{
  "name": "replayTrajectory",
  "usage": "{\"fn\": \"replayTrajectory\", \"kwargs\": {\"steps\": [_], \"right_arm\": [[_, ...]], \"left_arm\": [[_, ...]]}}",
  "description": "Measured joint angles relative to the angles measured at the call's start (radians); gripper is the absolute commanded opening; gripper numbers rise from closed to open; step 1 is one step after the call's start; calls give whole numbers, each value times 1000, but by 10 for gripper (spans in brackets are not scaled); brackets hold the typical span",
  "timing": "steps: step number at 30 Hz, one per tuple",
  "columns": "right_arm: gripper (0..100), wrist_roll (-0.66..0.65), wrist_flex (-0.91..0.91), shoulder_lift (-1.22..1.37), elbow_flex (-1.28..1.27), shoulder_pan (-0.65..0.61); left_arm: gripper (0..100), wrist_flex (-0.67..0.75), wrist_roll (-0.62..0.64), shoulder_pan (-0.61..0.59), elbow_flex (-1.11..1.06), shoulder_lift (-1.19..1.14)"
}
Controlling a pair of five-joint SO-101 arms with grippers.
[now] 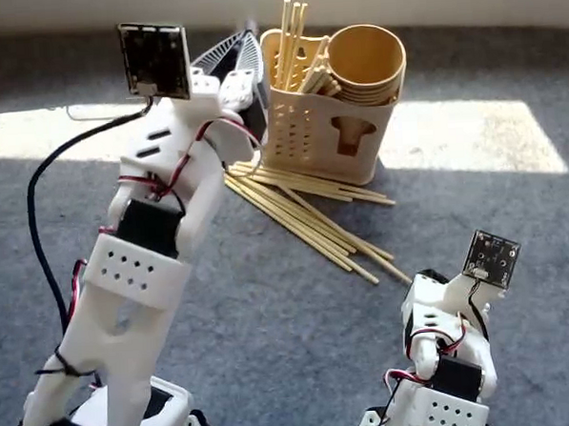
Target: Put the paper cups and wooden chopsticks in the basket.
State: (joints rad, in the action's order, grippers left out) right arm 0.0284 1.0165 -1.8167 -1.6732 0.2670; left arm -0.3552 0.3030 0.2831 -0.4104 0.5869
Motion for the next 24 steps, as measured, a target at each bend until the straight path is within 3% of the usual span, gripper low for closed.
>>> {"fn": "replayTrajectory", "kwargs": {"steps": [12, 24], "right_arm": [[5, 0, 0, 0, 0, 0], [5, 0, 0, 0, 0, 0]], "left_arm": [[6, -25, 5, -6, -308, 287], [6, -397, 221, -80, -331, 361]]}}
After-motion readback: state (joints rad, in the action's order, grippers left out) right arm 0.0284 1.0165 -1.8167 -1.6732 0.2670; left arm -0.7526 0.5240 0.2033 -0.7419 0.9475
